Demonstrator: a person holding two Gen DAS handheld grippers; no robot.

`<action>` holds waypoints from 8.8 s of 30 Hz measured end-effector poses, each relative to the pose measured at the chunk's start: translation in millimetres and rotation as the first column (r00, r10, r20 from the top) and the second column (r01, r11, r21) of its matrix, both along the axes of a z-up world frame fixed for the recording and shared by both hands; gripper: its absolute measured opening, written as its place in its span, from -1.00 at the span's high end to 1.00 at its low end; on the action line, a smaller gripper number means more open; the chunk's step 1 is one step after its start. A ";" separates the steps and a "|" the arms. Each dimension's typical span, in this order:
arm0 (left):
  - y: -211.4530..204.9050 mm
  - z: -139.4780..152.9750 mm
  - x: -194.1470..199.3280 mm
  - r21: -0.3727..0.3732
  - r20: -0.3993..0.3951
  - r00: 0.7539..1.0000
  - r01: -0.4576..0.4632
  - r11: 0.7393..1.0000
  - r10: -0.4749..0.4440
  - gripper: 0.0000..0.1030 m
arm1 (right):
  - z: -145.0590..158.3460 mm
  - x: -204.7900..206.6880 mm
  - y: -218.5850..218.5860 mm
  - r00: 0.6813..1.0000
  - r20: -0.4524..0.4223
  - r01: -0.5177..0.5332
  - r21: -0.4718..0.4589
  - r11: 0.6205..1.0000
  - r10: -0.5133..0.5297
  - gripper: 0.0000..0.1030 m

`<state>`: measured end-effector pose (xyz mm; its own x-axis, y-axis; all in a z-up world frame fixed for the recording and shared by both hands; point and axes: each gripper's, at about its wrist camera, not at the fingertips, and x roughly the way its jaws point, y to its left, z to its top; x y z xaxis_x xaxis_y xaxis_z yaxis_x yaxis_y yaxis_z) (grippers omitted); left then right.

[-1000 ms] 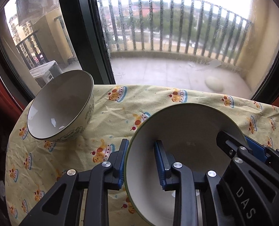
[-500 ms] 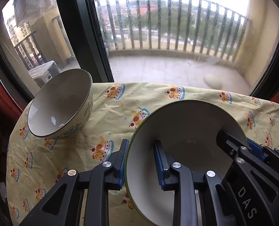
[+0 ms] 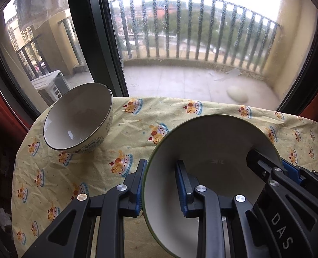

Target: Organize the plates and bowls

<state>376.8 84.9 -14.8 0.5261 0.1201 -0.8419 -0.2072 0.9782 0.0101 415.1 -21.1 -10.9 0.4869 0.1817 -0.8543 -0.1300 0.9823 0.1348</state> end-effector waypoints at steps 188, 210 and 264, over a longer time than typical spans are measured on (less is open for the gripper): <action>182.0 -18.9 59.3 0.036 0.009 1.000 -0.016 0.999 0.016 0.31 | -11.5 48.6 189.0 0.997 0.038 0.076 -0.093 0.993 -0.073 0.32; 164.2 -10.9 32.3 0.013 -0.014 1.000 0.020 1.000 -0.020 0.69 | -5.2 20.4 173.9 0.999 0.017 0.040 -0.116 0.992 -0.038 0.80; -1.5 95.1 -148.3 0.034 0.103 0.994 0.039 0.999 -0.042 0.69 | 112.8 -172.9 0.8 0.991 0.128 0.057 -0.109 0.992 -0.043 0.80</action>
